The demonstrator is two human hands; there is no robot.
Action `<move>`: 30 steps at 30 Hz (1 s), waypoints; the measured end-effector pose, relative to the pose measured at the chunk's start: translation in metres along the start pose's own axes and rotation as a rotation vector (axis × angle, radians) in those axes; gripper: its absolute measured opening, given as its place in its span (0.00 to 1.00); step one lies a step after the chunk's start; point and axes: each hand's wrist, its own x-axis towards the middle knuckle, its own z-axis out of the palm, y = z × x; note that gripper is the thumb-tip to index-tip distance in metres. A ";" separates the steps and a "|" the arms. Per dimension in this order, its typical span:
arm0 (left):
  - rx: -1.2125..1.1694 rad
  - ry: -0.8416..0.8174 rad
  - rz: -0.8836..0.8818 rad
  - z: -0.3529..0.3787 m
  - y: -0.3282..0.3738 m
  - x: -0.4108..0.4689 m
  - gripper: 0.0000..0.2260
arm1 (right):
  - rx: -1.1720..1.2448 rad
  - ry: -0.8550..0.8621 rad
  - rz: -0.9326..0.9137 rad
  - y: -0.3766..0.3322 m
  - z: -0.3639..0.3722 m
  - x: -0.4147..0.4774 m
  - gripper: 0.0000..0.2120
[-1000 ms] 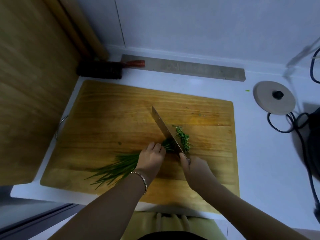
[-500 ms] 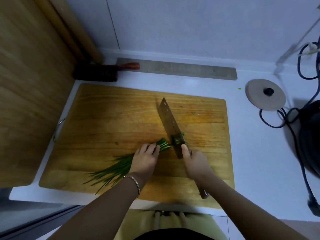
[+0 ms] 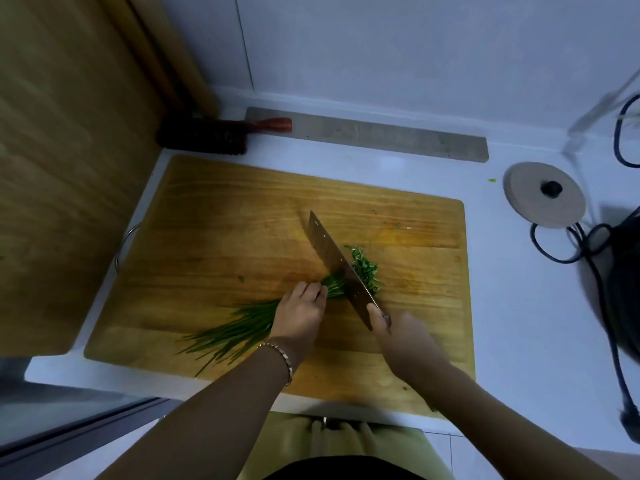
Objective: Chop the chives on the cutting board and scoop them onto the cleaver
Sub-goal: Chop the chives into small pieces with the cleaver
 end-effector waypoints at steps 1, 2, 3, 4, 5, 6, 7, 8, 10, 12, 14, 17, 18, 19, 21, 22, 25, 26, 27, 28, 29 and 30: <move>0.005 0.006 0.010 -0.001 0.000 0.000 0.28 | -0.021 -0.004 0.006 0.002 0.001 -0.001 0.21; 0.003 0.012 0.020 -0.001 0.000 0.001 0.29 | -0.036 -0.010 0.012 0.004 0.001 -0.001 0.21; 0.005 0.012 0.025 -0.001 0.001 0.001 0.29 | -0.041 -0.015 0.018 0.006 0.000 -0.002 0.22; 0.007 0.012 0.026 -0.001 0.001 0.001 0.29 | -0.040 -0.019 0.024 0.007 -0.002 -0.003 0.22; 0.002 0.009 0.026 -0.001 0.001 0.001 0.29 | -0.038 -0.024 0.024 0.007 -0.002 -0.003 0.22; -0.007 0.010 0.028 -0.001 0.001 0.001 0.29 | -0.037 -0.027 0.017 0.006 -0.001 -0.001 0.22; -0.017 0.008 0.031 -0.002 0.000 0.001 0.29 | -0.034 -0.025 0.007 0.003 0.001 0.003 0.21; -0.018 0.004 0.032 -0.003 0.000 0.000 0.29 | -0.031 -0.018 -0.005 0.000 0.005 0.007 0.21; -0.016 0.012 0.039 -0.003 -0.001 0.001 0.29 | -0.012 -0.002 -0.026 -0.004 0.012 0.014 0.21; -0.025 0.023 0.035 -0.002 -0.003 0.000 0.29 | 0.027 0.001 -0.019 -0.001 0.014 0.015 0.20; -0.032 0.038 0.023 -0.001 -0.003 0.000 0.29 | 0.068 -0.005 0.001 0.008 0.012 0.007 0.20; -0.037 0.054 0.010 0.000 -0.002 -0.001 0.29 | 0.101 -0.003 0.002 0.012 0.012 -0.003 0.21; -0.047 0.055 0.004 0.001 -0.003 -0.001 0.29 | 0.121 0.008 -0.005 0.009 0.013 0.000 0.21; -0.060 0.053 -0.002 0.001 -0.004 -0.002 0.30 | 0.153 0.018 -0.002 0.005 0.014 0.005 0.21; -0.081 0.048 -0.021 0.003 -0.006 -0.003 0.31 | 0.260 0.012 0.038 -0.001 0.012 0.017 0.20; -0.090 0.047 -0.029 0.005 -0.006 -0.003 0.31 | 0.323 0.005 0.062 -0.002 0.009 0.021 0.21; -0.134 0.051 -0.030 0.006 -0.007 -0.002 0.31 | 0.424 -0.004 0.116 0.009 -0.008 0.020 0.21; -0.137 0.054 -0.025 0.006 -0.006 -0.001 0.30 | 0.420 -0.001 0.125 0.012 -0.013 0.016 0.21; -0.140 0.056 -0.020 0.007 -0.006 0.000 0.30 | 0.396 0.006 0.132 0.016 -0.017 0.013 0.21; -0.153 0.059 -0.019 0.007 -0.005 0.002 0.30 | 0.360 0.015 0.130 0.018 -0.019 0.010 0.21; -0.170 0.065 -0.024 0.008 -0.003 0.004 0.29 | 0.323 0.024 0.120 0.019 -0.019 0.009 0.21; -0.188 0.070 -0.036 0.009 -0.002 0.006 0.28 | 0.288 0.030 0.107 0.019 -0.019 0.007 0.22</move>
